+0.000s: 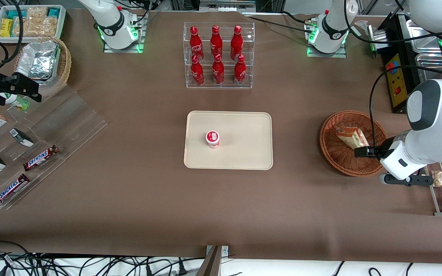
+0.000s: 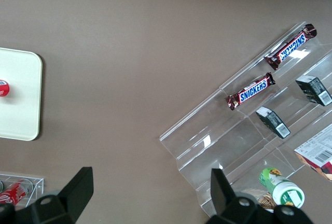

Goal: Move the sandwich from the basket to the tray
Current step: 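Lower the open left gripper over the sandwich in the wicker basket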

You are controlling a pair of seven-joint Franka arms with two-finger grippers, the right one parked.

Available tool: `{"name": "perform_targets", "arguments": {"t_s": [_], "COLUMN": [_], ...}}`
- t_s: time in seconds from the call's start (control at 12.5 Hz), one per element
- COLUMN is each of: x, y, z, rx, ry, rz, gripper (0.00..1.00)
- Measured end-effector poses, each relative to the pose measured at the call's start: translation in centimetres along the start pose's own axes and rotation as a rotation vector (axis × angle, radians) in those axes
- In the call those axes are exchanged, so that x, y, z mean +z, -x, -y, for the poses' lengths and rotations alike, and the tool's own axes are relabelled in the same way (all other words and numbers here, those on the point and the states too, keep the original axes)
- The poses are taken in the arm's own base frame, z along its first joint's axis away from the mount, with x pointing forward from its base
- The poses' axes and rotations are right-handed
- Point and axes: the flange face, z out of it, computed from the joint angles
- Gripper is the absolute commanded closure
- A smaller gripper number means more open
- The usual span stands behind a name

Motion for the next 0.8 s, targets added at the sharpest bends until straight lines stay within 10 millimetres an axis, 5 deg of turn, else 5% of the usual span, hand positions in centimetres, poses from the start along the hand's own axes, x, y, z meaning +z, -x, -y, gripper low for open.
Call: {"name": "perform_targets", "arguments": {"t_s": [0.4,0.8], "x": [0.0,-0.4], "y": [0.0,0.1], "z": [0.1,-2.1], "rx": [0.0,0.058], "ry": [0.001,0.003], "rz": [0.0,-0.007], "gripper": [0.0,0.0]}}
